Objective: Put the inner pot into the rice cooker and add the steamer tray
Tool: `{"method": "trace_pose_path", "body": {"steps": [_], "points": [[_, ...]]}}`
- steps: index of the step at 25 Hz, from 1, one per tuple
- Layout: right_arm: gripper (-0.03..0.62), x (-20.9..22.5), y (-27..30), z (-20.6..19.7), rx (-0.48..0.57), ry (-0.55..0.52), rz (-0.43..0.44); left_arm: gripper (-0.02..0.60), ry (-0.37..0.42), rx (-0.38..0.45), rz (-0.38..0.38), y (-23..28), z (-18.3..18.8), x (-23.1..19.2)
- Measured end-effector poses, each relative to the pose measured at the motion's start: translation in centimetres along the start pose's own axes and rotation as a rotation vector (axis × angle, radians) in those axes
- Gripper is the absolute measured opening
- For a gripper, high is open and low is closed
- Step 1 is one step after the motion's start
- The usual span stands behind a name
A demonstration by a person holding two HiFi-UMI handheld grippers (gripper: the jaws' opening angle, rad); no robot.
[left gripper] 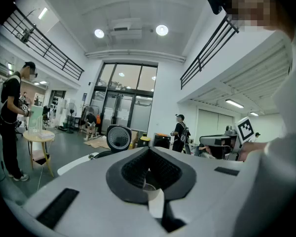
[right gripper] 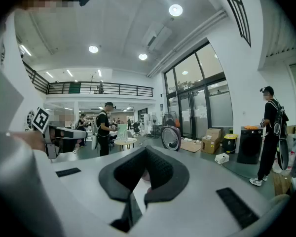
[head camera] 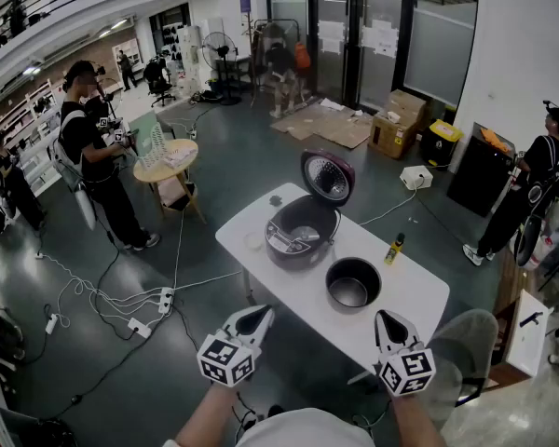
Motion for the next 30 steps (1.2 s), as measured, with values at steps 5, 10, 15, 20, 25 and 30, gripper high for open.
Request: {"method": "trace_pose_path", "body": {"steps": [5, 10, 15, 20, 25, 30], "points": [[0.011, -0.1, 0.0, 0.3, 0.007, -0.011, 0.004, 0.014, -0.006, 0.0, -0.001, 0.0, -0.1, 0.1], [0.011, -0.5, 0.1, 0.5, 0.005, -0.014, 0.005, 0.014, -0.016, -0.003, -0.003, -0.1, 0.0, 0.0], [0.011, -0.5, -0.2, 0.3, 0.007, 0.01, -0.002, 0.014, -0.017, -0.007, -0.004, -0.3, -0.4, 0.2], [0.011, -1.0, -0.1, 0.1, 0.009, 0.012, -0.01, 0.015, -0.017, -0.015, 0.002, -0.7, -0.6, -0.4], [0.013, -1.0, -0.3, 0.1, 0.012, 0.01, -0.022, 0.026, -0.022, -0.016, 0.004, -0.8, -0.7, -0.3], [0.05, -1.3, -0.4, 0.2, 0.013, 0.015, -0.02, 0.058, -0.023, -0.016, 0.007, -1.0, -0.6, -0.6]]}}
Point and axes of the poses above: the fingertips, and each gripper's own axes: y forward along the fingers, x to its right, z out of its top, the point moved 7 cm from there along -y, backward along the fingers, and after that the axes turned 14 degrees about x, right-handed, at the moved point
